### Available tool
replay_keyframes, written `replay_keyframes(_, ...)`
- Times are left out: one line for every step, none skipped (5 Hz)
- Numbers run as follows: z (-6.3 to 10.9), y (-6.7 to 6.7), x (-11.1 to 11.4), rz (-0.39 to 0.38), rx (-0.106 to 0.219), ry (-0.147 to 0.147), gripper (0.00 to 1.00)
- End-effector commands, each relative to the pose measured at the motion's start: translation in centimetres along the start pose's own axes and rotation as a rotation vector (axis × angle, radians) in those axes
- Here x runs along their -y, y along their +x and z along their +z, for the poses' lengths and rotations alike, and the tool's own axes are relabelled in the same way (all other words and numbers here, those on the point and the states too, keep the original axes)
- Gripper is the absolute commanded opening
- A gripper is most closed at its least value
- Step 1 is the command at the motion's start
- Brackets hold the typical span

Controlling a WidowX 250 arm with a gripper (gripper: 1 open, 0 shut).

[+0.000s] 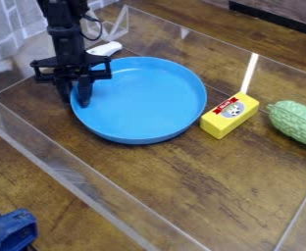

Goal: Remove the white object from inside the blue tray and put it on the table

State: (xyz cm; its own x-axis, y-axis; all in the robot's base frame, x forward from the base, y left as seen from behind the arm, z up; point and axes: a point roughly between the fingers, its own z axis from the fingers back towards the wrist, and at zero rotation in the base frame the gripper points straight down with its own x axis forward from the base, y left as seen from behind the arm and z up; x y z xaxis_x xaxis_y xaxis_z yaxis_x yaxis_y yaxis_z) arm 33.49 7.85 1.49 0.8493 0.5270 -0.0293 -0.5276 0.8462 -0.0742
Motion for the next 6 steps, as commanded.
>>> replay_keyframes(0.2,-1.5,1.4,-0.066,-0.009,0.017,0.0)
replay_keyframes(1.2,-2.4,1.2,-0.088,-0.002,0.025,0.0)
replay_keyframes(2.9,-2.9,1.1,-0.125,0.017,0.022,0.0)
replay_keyframes(4.5,-3.3,0.9,-0.156,0.041,0.012,0.0)
replay_keyframes(7.0,-3.7,1.4,-0.193,0.074,-0.001,0.0)
replay_keyframes(8.9,-4.3,2.5,-0.265,0.108,-0.023,0.0)
